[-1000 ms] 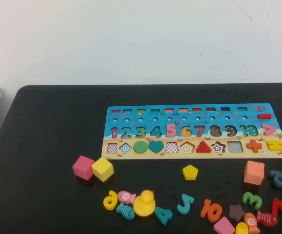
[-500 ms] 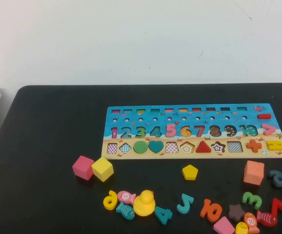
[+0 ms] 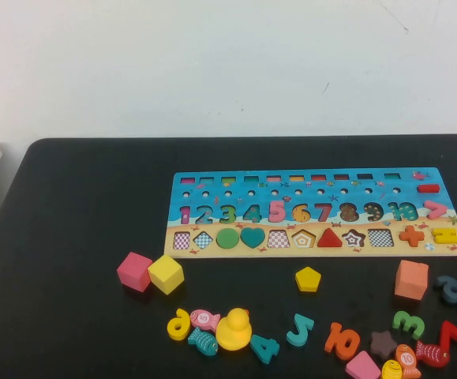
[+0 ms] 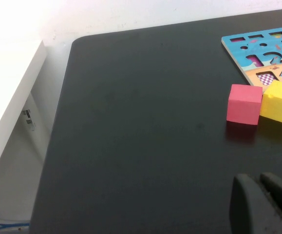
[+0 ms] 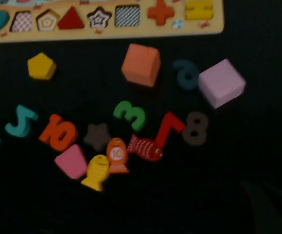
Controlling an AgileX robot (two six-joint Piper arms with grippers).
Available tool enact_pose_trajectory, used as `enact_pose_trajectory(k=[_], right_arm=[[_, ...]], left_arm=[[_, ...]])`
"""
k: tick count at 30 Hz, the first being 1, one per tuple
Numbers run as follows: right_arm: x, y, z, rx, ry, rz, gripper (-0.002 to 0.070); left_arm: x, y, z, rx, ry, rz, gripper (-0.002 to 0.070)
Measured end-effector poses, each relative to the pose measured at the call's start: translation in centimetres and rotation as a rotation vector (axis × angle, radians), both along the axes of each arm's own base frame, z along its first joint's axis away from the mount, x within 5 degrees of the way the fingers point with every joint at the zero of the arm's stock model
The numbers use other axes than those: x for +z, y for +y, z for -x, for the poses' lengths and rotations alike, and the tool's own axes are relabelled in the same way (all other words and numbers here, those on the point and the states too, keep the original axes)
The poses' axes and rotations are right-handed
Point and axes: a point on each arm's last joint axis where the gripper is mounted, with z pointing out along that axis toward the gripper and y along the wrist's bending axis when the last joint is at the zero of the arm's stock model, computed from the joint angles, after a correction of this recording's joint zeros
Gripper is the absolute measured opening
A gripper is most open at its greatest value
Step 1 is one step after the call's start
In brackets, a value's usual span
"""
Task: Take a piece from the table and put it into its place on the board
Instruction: Pick up the "Pentagon"
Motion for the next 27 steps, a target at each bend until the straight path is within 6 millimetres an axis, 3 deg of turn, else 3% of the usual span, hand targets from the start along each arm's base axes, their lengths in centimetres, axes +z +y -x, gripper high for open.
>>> enact_pose_trajectory(k=[8, 11, 17, 22, 27], right_arm=[[-3.5, 1.4, -5.9, 0.068, 0.129, -0.207, 0.0018], [-5.0, 2.9, -7.6, 0.129, 0.162, -0.253, 0.0018], [-5.9, 9.2, -10.6, 0.326, 0.216, -0.256, 0.0019], [-6.1, 15.1, -13.3, 0.419, 0.264, -0.153, 0.0026], [-7.8, 18.6, -16.4, 0.411, 0.364, 0.044, 0.0137]], left_arm=[[0.0, 0.0, 0.0, 0.000, 0.000, 0.002, -0.0002], [0.0, 0.0, 0.0, 0.001, 0.000, 0.004, -0.0002], [0.0, 0.0, 0.0, 0.001, 0.000, 0.004, -0.0002], [0.0, 0.0, 0.0, 0.001, 0.000, 0.004, -0.0002], [0.0, 0.0, 0.0, 0.001, 0.000, 0.004, -0.0001]])
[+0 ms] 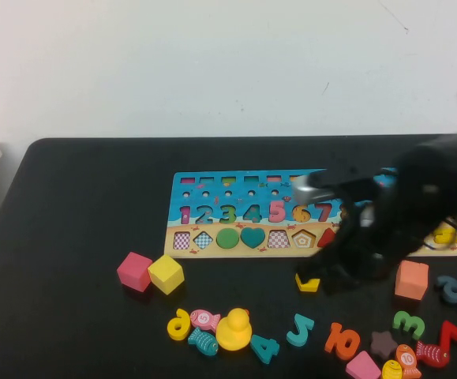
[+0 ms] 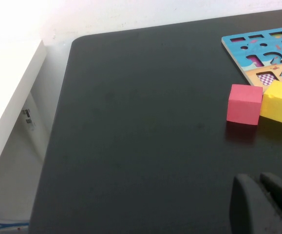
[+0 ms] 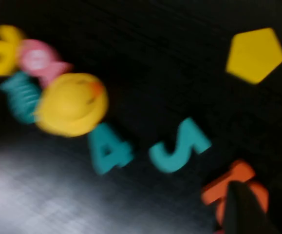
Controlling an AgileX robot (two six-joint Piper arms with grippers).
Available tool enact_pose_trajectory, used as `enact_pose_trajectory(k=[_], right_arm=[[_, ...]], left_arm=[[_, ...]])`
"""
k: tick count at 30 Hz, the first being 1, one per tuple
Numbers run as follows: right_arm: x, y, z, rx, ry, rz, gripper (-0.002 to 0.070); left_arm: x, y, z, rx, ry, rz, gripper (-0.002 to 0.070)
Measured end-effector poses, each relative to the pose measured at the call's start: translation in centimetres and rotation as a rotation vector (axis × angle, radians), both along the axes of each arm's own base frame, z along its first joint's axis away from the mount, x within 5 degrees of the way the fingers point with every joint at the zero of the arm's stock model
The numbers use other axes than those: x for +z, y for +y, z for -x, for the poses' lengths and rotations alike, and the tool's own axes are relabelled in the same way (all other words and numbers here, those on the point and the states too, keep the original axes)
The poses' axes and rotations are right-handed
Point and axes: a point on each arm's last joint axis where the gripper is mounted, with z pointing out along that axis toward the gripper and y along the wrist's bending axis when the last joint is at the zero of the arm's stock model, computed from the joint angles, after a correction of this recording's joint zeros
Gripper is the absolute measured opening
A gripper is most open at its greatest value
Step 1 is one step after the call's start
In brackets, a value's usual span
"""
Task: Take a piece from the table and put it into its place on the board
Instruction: Pick up the "Pentagon"
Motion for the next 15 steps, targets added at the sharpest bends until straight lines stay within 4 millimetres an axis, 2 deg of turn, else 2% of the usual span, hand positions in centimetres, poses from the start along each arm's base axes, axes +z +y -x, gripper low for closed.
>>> enact_pose_trajectory(k=[3, 7, 10, 15], right_arm=[[-0.9, 1.4, -1.5, -0.016, 0.017, 0.102, 0.0247], [-1.8, 2.5, -3.3, -0.068, 0.027, 0.132, 0.0383], [-2.7, 2.9, -3.9, -0.118, 0.044, 0.133, 0.0414], [-4.4, 3.3, -4.7, -0.172, 0.029, 0.114, 0.0426]], left_arm=[[0.0, 0.0, 0.0, 0.000, 0.000, -0.002, -0.0002], [0.0, 0.0, 0.0, -0.001, 0.000, -0.004, -0.0002], [0.0, 0.0, 0.0, -0.001, 0.000, -0.004, -0.0001], [0.0, 0.0, 0.0, -0.002, -0.001, -0.008, -0.0001]])
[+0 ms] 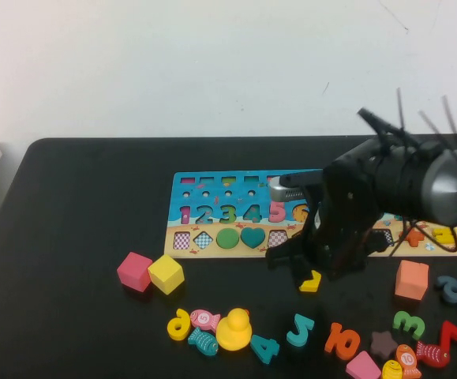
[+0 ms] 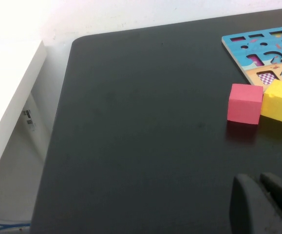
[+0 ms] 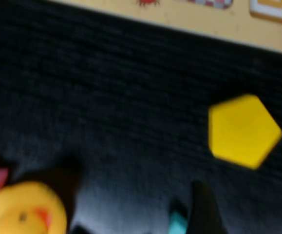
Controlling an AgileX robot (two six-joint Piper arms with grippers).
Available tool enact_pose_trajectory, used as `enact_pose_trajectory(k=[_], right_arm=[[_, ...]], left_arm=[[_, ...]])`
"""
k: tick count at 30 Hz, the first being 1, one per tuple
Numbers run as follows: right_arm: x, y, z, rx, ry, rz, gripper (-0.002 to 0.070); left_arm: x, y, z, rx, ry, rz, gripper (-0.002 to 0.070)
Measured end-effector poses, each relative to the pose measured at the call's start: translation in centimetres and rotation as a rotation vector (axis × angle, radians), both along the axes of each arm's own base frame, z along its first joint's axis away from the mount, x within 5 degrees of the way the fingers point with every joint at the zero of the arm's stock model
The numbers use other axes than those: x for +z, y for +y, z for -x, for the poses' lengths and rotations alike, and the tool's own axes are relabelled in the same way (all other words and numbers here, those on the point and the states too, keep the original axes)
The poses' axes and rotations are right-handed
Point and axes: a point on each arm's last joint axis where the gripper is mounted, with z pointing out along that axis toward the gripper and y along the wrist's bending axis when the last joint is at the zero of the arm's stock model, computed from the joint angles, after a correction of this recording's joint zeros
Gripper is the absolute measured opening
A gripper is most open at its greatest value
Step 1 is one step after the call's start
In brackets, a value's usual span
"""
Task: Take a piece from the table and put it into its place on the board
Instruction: Pick up the "Pentagon"
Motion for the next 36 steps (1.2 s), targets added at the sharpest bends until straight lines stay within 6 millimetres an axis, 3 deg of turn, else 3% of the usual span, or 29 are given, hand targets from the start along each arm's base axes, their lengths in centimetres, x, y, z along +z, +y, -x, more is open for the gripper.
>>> enact_pose_trajectory(k=[7, 19, 26, 36], right_arm=[[-2.7, 0.4, -0.9, -0.047, -0.006, 0.002, 0.0428], [-2.5, 1.3, -2.9, -0.041, -0.012, 0.049, 0.0428], [-4.3, 1.4, -3.0, -0.044, 0.048, 0.093, 0.0428], [-4.4, 1.4, -3.0, -0.046, 0.046, 0.086, 0.0424]], left_arm=[[0.0, 0.0, 0.0, 0.000, 0.000, 0.000, -0.0001], [0.0, 0.0, 0.0, 0.000, 0.000, 0.000, -0.0001], [0.0, 0.0, 0.0, 0.000, 0.000, -0.002, -0.0001], [0.0, 0.0, 0.0, 0.001, 0.000, -0.001, -0.0001]])
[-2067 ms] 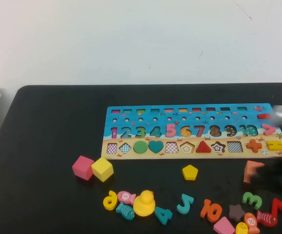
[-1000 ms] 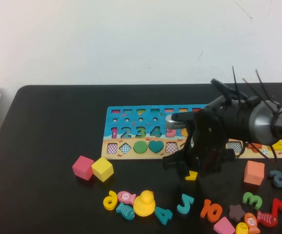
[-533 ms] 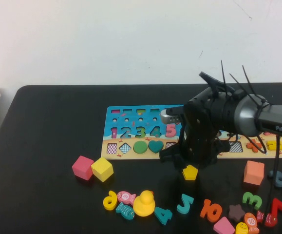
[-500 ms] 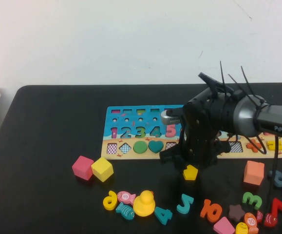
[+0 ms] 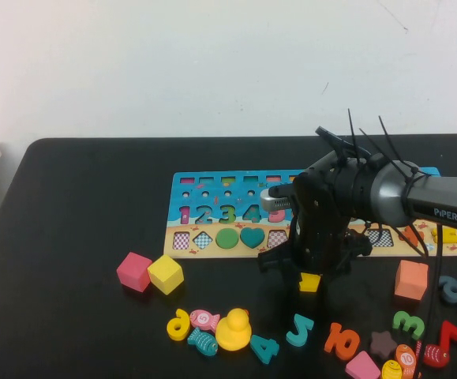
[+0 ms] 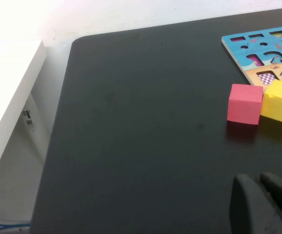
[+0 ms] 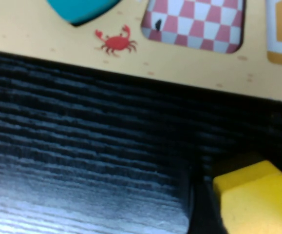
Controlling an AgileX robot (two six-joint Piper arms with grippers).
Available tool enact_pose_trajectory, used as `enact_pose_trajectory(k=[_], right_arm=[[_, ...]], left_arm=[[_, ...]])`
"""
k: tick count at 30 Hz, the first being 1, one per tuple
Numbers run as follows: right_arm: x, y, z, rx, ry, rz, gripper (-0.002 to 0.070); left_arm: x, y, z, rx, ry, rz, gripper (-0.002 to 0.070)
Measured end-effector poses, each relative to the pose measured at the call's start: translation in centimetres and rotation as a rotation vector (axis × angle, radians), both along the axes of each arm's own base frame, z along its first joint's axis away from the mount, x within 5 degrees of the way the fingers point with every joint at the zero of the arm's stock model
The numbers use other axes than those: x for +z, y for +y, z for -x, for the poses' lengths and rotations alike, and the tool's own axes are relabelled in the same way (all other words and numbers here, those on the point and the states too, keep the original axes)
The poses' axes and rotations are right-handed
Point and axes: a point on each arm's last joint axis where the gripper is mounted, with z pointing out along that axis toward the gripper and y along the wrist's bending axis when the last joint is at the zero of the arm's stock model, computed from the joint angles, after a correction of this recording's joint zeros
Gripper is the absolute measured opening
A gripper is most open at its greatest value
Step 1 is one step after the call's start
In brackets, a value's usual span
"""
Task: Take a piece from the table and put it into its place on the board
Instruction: Pick up the "Pentagon"
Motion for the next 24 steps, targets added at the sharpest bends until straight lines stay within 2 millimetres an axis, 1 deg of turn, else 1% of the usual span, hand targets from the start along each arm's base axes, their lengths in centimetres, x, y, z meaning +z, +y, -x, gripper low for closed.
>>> enact_pose_trajectory(k=[7, 13, 22, 24], right_arm=[[0.1, 0.1, -0.1, 0.003, 0.000, 0.001, 0.0419], [1.0, 0.3, -0.5, 0.010, 0.005, 0.010, 0.0369], [1.3, 0.2, -0.5, 0.048, 0.024, 0.039, 0.0368], [1.8, 0.2, -0.7, 0.060, 0.012, 0.051, 0.0368]], left_arm=[[0.0, 0.0, 0.0, 0.000, 0.000, 0.000, -0.0001], [0.0, 0.0, 0.0, 0.000, 0.000, 0.000, -0.0001], [0.0, 0.0, 0.0, 0.000, 0.000, 0.000, -0.0001], [0.0, 0.0, 0.0, 0.000, 0.000, 0.000, -0.0001]])
